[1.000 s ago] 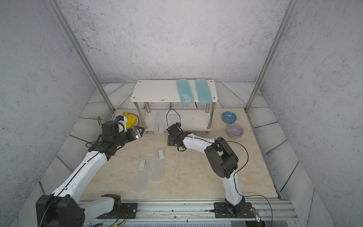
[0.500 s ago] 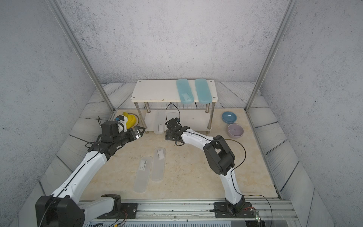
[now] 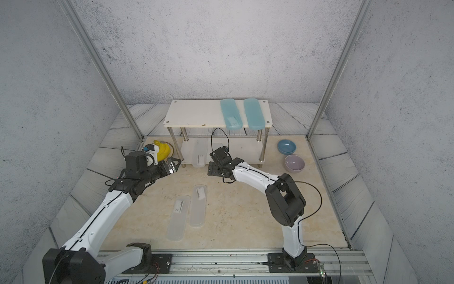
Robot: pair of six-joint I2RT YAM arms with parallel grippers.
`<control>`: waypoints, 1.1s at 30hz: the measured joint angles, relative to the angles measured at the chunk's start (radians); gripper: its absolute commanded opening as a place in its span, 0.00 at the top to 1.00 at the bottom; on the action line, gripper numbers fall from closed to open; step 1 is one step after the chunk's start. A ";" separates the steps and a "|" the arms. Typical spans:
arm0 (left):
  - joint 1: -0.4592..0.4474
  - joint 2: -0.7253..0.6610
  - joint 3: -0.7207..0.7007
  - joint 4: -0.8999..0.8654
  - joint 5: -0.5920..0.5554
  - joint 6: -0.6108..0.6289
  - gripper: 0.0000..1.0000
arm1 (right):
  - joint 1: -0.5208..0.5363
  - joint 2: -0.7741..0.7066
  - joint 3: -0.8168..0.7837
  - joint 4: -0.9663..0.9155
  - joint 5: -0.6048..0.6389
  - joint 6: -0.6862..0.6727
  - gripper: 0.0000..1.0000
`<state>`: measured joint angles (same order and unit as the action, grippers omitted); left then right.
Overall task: Place the pencil cases on the shelf according to color
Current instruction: Place the pencil case on the shelf.
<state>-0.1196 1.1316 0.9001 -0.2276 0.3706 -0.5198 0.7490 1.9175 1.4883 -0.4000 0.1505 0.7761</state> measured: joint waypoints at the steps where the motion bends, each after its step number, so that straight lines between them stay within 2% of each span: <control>1: 0.000 0.000 0.000 0.000 0.000 0.000 0.01 | 0.001 -0.009 -0.014 0.000 0.000 0.002 0.05; 11: 0.000 -0.009 0.000 -0.001 0.000 0.002 0.01 | 0.029 -0.084 -0.157 -0.017 0.009 0.005 0.08; 15: 0.000 -0.023 0.000 0.000 0.000 0.004 0.01 | 0.048 -0.148 -0.185 -0.019 0.019 -0.003 0.15; 17: 0.000 -0.024 0.000 0.000 0.000 0.004 0.01 | 0.055 -0.175 -0.203 -0.016 0.025 -0.003 0.22; 21: 0.000 -0.023 0.000 0.000 0.000 0.003 0.01 | 0.064 -0.196 -0.259 -0.008 0.031 -0.001 0.44; 24: 0.000 -0.023 -0.001 0.000 0.000 0.003 0.01 | 0.064 -0.179 -0.277 -0.010 0.034 0.003 0.57; 27: 0.000 -0.023 -0.004 0.002 0.000 0.002 0.01 | 0.064 -0.138 -0.252 -0.008 0.035 0.001 0.63; 33: 0.000 -0.023 -0.007 0.007 0.000 -0.001 0.01 | 0.058 0.001 -0.099 0.000 0.034 -0.013 0.68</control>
<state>-0.1196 1.1084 0.8928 -0.2203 0.3710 -0.5205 0.8070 1.9186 1.3895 -0.4004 0.1848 0.7628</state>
